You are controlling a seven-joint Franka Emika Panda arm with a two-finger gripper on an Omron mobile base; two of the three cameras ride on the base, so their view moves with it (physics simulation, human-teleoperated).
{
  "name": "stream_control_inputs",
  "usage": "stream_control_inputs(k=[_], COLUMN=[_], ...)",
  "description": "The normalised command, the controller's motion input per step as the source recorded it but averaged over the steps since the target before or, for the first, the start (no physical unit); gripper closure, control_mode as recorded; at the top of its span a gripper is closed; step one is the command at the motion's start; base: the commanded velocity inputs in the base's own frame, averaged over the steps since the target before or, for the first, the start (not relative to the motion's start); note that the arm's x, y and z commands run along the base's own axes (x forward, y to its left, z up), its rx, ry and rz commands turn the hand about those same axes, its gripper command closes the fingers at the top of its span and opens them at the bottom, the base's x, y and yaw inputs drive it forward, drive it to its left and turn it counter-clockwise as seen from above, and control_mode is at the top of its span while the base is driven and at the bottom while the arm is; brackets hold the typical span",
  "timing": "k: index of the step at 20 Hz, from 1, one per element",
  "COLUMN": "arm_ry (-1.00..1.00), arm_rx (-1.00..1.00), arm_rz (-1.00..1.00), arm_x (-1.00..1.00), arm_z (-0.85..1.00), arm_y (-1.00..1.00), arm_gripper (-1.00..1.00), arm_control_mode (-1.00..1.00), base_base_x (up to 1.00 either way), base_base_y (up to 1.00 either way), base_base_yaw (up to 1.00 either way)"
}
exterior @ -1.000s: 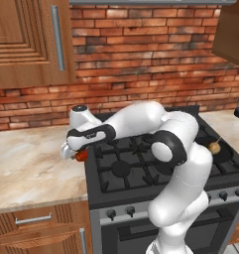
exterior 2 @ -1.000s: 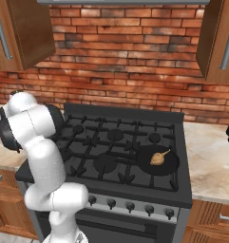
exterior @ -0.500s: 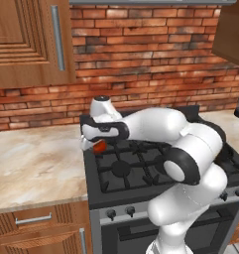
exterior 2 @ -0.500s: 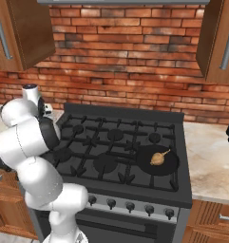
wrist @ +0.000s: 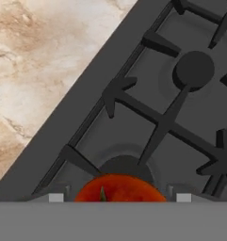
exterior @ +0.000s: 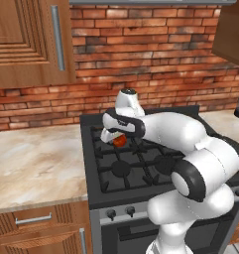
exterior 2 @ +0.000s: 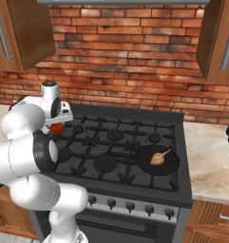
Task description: Place the pan on the front right burner on the stove. Then place the tomato and the onion in the pan and turn on the front right burner.
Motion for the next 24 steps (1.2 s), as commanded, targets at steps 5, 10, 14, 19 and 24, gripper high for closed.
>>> stream_control_inputs(k=[5,10,14,19,24], arm_ry=[0.00,0.00,0.00,0.00,0.00], arm_rx=[0.01,0.00,0.00,0.00,0.00], arm_rz=[-0.07,-0.08,-0.09,-0.11,-0.11], arm_x=[0.00,0.00,0.00,0.01,0.02], arm_z=[0.12,0.08,0.04,0.05,0.01], arm_y=[-0.77,-0.72,-0.72,-0.73,-0.69], arm_gripper=[1.00,1.00,1.00,1.00,1.00], arm_control_mode=[-1.00,-1.00,-1.00,-1.00,-1.00], base_base_x=[0.00,0.00,0.00,0.00,0.00], base_base_y=[0.00,0.00,0.00,0.00,0.00], base_base_yaw=[0.00,0.00,0.00,0.00,0.00])
